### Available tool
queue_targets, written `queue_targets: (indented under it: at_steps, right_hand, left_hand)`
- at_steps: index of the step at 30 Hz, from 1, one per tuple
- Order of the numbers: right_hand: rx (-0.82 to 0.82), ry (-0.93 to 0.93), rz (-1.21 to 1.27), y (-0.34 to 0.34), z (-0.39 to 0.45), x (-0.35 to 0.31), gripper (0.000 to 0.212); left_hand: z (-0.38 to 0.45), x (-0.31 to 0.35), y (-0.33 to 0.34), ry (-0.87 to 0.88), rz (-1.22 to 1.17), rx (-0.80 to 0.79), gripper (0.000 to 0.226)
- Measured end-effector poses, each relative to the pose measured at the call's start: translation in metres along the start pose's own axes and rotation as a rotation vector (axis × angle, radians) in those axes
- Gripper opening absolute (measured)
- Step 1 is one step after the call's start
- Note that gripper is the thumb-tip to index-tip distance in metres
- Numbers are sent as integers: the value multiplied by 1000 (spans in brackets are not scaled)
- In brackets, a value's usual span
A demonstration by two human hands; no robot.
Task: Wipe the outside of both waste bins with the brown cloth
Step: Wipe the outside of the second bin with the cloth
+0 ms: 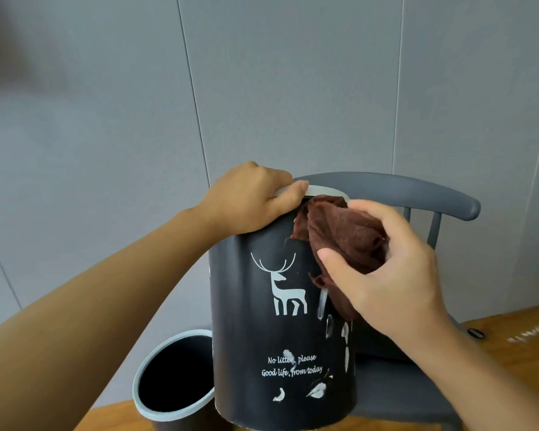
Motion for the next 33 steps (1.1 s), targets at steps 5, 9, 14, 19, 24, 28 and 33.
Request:
queue_targets:
  at_steps: [5,9,14,19,24,28,33]
  right_hand:
    - [-119,-146,-187,21,-18,-9,50]
    - [-141,-160,-243,29,-29,-17,38]
    - [-152,-37,-122,25,-28,-8,57]
    - [28,57,-64,9,-13,2,61]
    - [-12,-93,-242,20,-10,-9,47]
    - [-94,-75,-290,26,-17,-13,45]
    - [-67,-51,-187,23,-17,-12,45]
  left_hand:
    - [-2,-2,-3,-49,-107,-46,45]
    - [-5,-1,-5,-58,-258,-154,37]
    - [-10,-12,-13,-40,-322,-339,42]
    - [-19,-19,-6,-122,-333,-230,46]
    - [-21,-14,-9,-124,-249,-106,35]
    - [-22,-13,-10,-125,-227,-79,32]
    - [-22,-8,-10,-113,-228,-58,32]
Point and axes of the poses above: each hand's wrist, its own z-axis towards the middle knuckle, its own y-axis out of the palm, x = y × z, the point moved 6 cm from there along z, towards the middle knuckle, and after that the axes turned 4 degrees about -y, right-handed, at the moved point
